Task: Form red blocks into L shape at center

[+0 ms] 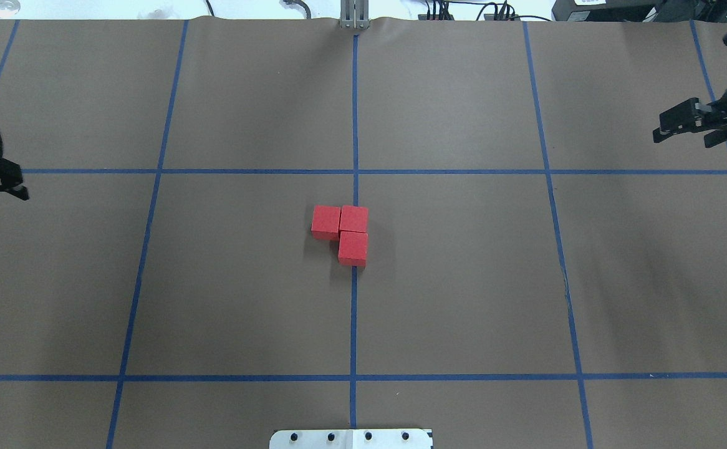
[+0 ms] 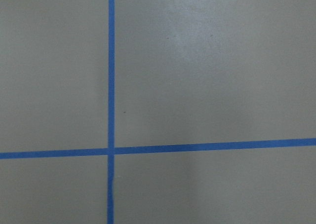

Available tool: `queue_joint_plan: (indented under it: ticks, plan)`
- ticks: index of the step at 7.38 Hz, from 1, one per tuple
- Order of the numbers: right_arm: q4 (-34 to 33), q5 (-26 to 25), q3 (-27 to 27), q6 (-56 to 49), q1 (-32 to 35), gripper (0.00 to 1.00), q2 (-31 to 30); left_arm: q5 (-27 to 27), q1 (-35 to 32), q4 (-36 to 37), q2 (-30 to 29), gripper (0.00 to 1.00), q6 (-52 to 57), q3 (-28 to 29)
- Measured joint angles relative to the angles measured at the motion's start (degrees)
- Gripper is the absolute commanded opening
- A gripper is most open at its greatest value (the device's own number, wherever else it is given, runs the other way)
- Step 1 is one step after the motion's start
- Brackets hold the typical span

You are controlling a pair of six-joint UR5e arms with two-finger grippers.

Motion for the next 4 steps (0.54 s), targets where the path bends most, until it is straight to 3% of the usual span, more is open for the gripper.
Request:
queue_joint_plan:
  ticks: [2,4]
  plan:
    - [-2.58,3.03,-1.4,-10.03,6.15,1.0,-1.77,-4.37,-11.0,0.01,3.44,1.0,25.32,4.89]
    - [-7.72,3.83,-1.74,-19.92,10.37,1.0,-2.62,-5.84,-17.83,0.09,4.62,1.0,40.7,8.5]
